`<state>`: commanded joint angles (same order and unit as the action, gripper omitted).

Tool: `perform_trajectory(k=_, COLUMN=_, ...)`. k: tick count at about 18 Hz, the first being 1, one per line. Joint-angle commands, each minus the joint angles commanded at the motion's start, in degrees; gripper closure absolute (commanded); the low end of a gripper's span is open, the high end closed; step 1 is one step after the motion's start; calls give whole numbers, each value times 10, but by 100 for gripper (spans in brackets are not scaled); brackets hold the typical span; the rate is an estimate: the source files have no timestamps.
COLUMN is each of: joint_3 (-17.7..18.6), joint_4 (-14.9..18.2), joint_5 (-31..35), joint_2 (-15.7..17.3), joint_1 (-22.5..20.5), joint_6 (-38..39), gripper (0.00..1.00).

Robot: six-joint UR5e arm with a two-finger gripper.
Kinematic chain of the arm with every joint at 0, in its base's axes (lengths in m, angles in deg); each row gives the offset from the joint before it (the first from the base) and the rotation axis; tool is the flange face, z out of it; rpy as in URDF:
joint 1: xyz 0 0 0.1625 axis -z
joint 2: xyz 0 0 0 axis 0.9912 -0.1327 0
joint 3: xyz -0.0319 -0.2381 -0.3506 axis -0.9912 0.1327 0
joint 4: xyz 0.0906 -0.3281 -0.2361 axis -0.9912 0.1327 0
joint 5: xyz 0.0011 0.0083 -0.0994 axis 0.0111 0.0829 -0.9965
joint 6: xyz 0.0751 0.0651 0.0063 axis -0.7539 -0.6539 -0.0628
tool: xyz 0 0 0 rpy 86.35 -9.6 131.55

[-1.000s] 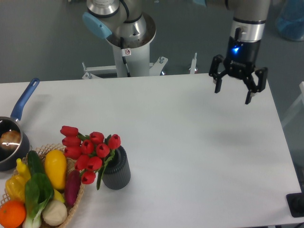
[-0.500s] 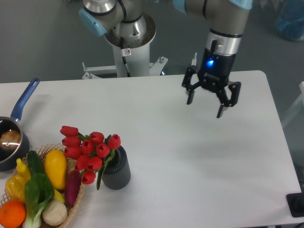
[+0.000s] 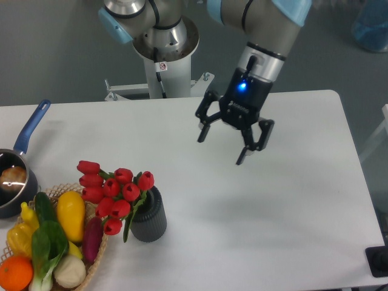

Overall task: Pick up the flowers from the vase
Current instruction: 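Move the open gripper across the table toward the red tulips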

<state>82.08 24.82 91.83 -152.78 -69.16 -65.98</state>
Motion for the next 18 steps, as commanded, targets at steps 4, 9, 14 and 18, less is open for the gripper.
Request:
perform_trajectory(k=4, joint_3=6, joint_4=4, joint_5=-37, joint_2=-6, joint_1=7, joint_6=1, gripper=0)
perform_trajectory(k=9, joint_3=20, joint_4=3, joint_5=-31, joint_2=-5, joint_1=22, joint_6=5, gripper=0)
perform_trajectory(k=14, joint_3=23, joint_4=2, joint_5=-39, joint_2=-14, joint_1=32, joint_6=18, gripper=0)
perform_trajectory(k=18, joint_3=40, joint_4=1, joint_5=-68, joint_2=-18, joint_1=31, joint_6=22, gripper=0)
